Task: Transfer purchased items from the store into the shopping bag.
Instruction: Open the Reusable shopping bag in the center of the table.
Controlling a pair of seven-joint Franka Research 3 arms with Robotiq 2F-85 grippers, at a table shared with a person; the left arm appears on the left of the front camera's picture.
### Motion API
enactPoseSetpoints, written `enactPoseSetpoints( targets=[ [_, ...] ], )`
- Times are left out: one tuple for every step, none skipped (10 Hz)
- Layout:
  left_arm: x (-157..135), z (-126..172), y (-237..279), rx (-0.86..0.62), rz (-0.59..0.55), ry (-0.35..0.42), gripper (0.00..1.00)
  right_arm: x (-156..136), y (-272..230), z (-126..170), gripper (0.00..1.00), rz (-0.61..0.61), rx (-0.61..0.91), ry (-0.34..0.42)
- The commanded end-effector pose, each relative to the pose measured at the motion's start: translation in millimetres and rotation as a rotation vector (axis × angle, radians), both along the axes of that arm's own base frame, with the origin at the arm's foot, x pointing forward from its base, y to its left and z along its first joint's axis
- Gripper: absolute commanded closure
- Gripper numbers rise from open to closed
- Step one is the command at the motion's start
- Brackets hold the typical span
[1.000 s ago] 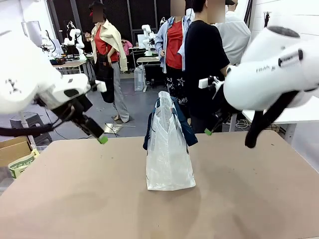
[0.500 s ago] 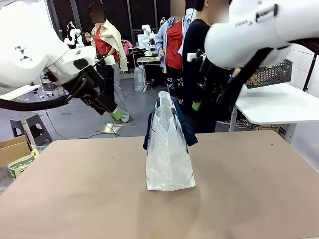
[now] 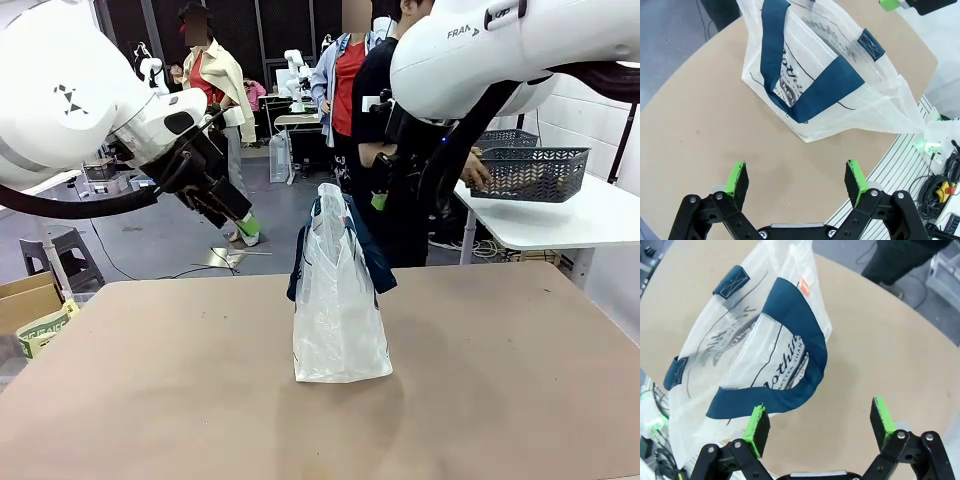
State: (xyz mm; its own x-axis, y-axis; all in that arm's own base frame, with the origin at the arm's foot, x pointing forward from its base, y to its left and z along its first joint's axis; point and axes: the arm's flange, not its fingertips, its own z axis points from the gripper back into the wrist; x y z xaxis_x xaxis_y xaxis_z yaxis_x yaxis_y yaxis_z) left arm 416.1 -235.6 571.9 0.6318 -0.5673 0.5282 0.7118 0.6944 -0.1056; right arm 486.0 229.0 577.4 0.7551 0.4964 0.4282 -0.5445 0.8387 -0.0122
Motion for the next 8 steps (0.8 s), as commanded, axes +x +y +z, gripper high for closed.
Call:
enactPoseSetpoints(
  targets=[
    [6,14,-20,-0.027,0.098,0.083,0.00,2,11,9,0.00,-0.164,0.017,0.076],
    [11,23,-35,-0.027,0.123,0.122,0.00,6,18,18,0.00,-0.199,0.024,0.090],
    [17,29,-48,-0.048,0.183,0.152,0.00,14,26,24,0.00,-0.236,0.037,0.098],
    [24,32,-62,-0.062,0.207,0.200,0.00,25,30,28,0.00,-0.258,0.054,0.110],
    [27,32,-74,-0.077,0.238,0.217,0.00,31,34,31,0.00,-0.275,0.057,0.138],
    [33,28,-85,-0.087,0.282,0.233,0.00,35,40,31,0.00,-0.267,0.067,0.159],
    [38,25,-93,-0.095,0.300,0.255,0.00,42,47,28,0.00,-0.276,0.062,0.171],
    [44,22,-99,-0.108,0.298,0.267,0.00,50,54,24,0.00,-0.302,0.077,0.191]
  ],
)
